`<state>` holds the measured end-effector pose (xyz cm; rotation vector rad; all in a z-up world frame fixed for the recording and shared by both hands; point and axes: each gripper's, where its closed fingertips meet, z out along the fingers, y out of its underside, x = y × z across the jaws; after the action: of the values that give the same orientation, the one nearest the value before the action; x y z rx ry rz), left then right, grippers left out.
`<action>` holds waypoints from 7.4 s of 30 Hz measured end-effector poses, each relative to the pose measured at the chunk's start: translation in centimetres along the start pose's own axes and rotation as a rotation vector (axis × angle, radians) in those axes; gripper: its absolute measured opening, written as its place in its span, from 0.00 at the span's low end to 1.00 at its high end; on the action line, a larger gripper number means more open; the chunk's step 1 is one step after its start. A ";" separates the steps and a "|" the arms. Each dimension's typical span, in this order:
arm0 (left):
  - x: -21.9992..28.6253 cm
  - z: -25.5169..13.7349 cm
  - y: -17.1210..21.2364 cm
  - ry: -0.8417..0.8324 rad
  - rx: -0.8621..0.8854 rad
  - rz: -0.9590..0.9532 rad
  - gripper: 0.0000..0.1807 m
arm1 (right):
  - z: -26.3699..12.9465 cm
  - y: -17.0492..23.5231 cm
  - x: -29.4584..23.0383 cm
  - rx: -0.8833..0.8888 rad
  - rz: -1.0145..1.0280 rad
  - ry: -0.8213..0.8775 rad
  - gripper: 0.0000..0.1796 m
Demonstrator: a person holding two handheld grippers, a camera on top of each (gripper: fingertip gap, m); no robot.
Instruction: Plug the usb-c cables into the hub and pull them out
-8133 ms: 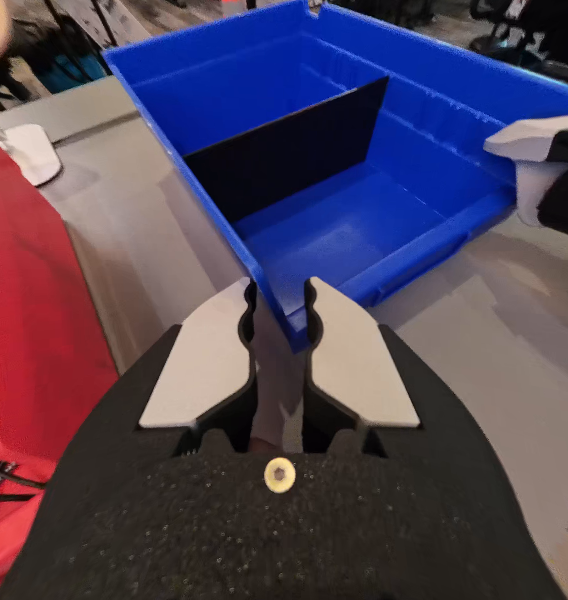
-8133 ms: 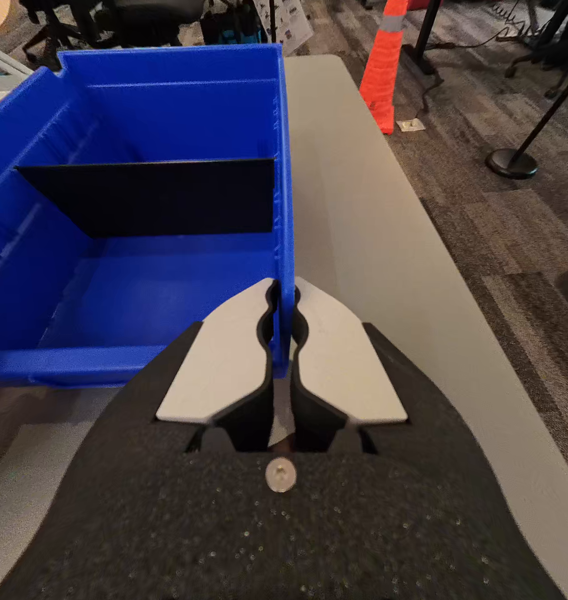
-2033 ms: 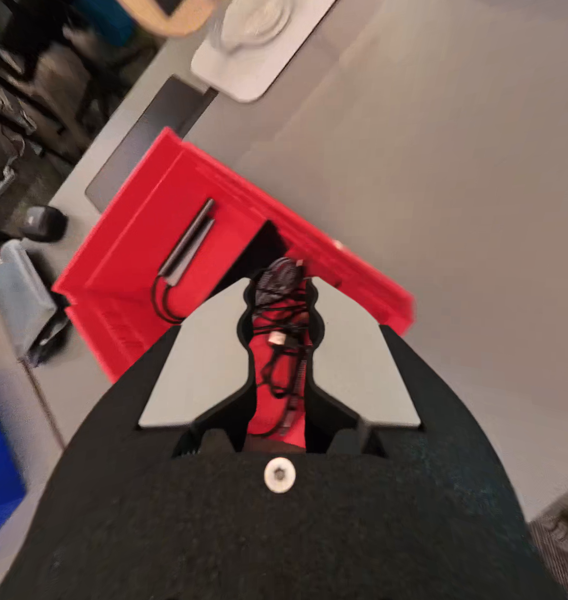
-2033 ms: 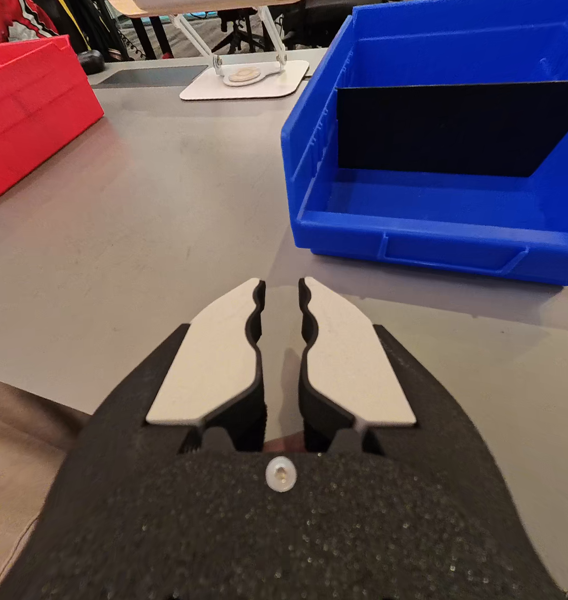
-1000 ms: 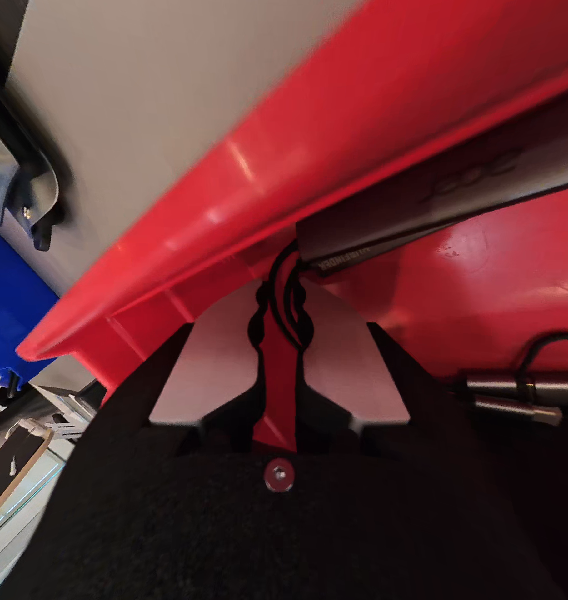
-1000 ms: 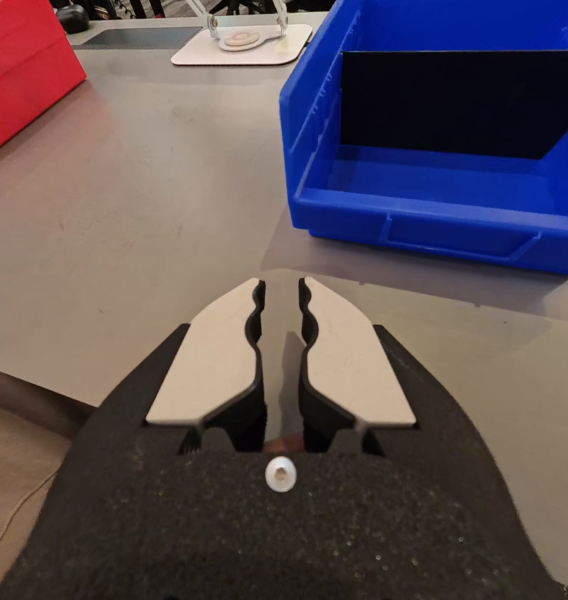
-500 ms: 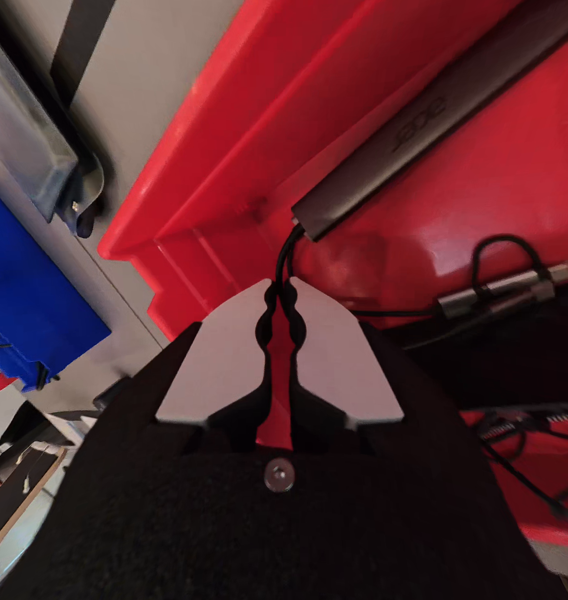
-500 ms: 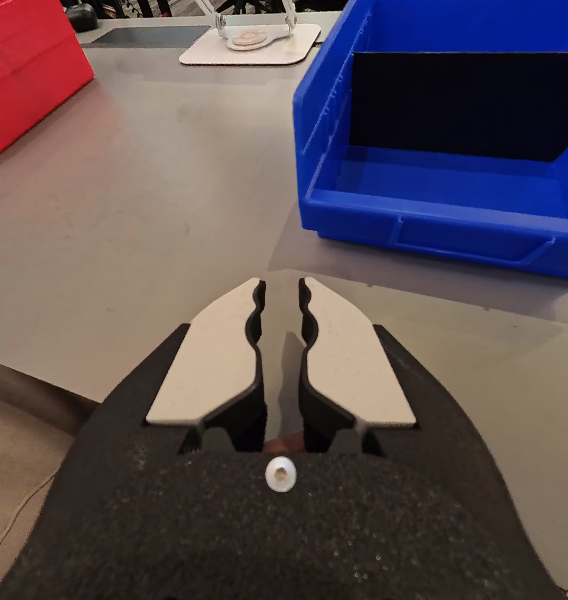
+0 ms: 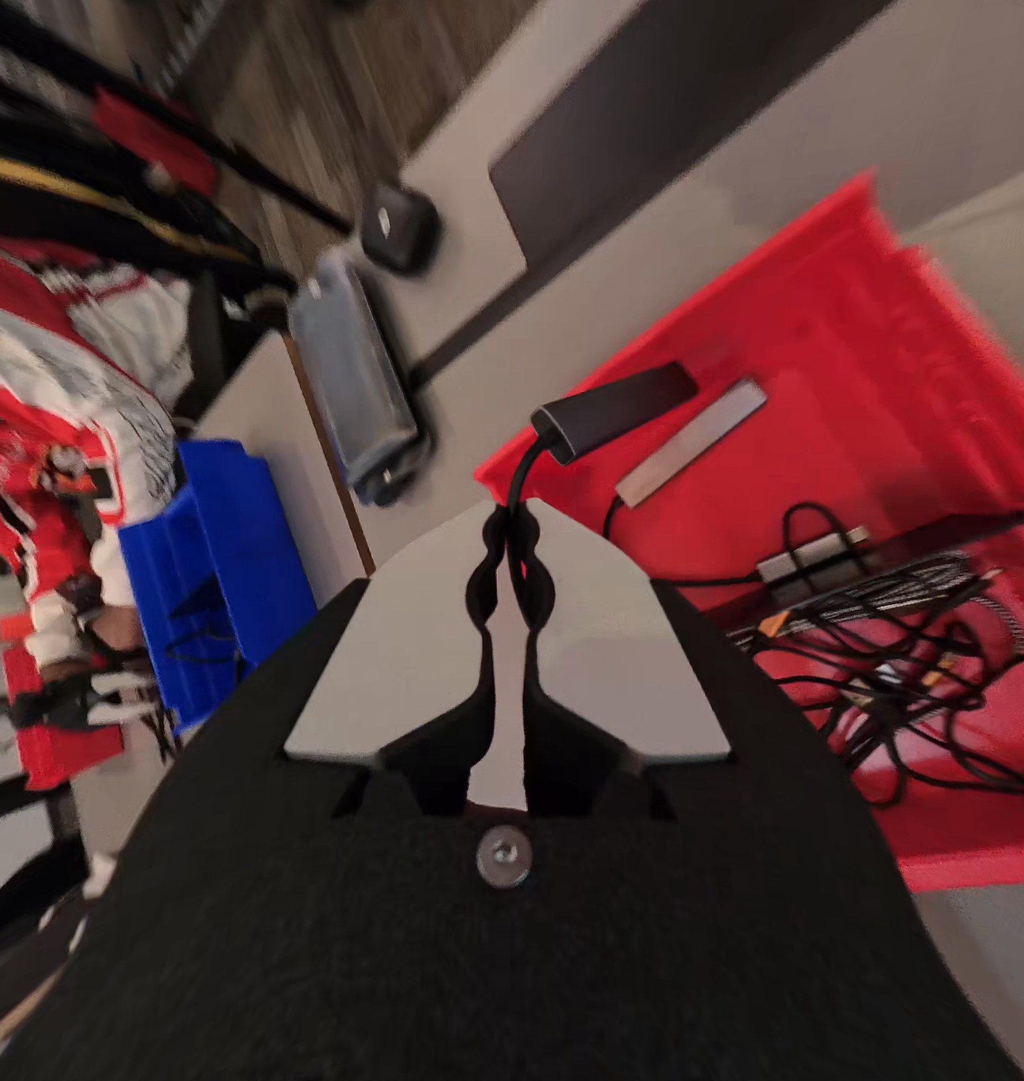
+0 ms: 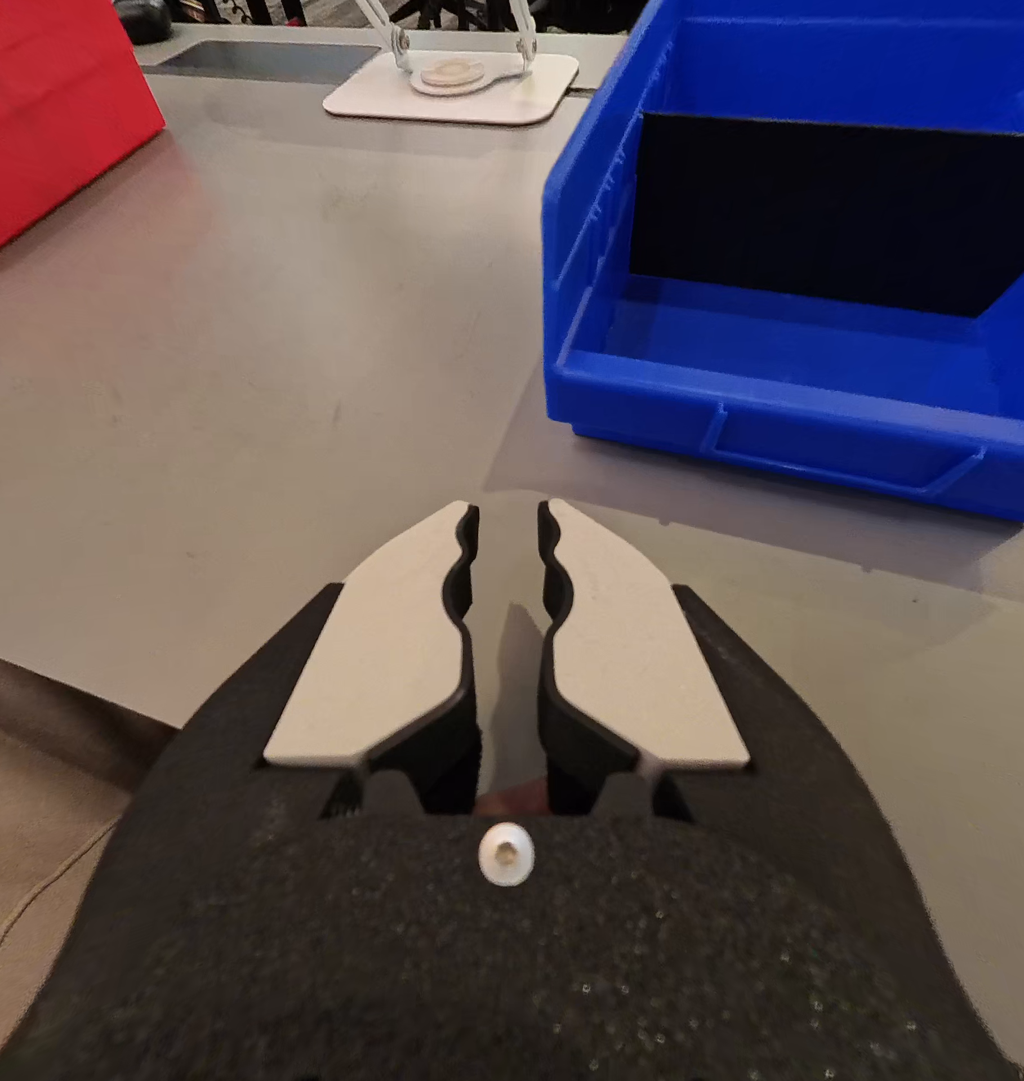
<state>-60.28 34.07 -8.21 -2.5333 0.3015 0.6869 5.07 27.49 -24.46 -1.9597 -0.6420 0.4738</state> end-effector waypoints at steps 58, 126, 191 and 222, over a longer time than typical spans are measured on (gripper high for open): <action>41.0 -21.6 -2.9 0.711 1.042 0.155 0.03 | -1.4 -9.7 -15.0 0.422 -0.151 -0.750 0.05; 18.4 3.8 16.6 0.407 -0.252 0.201 0.03 | 23.0 -13.4 -18.1 0.562 -1.187 -0.227 0.05; 38.7 -13.9 8.4 0.723 0.579 0.121 0.14 | 23.2 -15.5 -16.1 0.547 -0.931 -0.260 0.05; 45.6 -4.7 0.5 0.595 0.366 0.072 0.04 | 22.7 -15.3 -16.4 0.563 -0.941 -0.273 0.05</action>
<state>-19.83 27.50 -28.74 -2.3164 0.6551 -0.1164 -24.43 38.83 -19.89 -0.9146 -1.3337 0.2713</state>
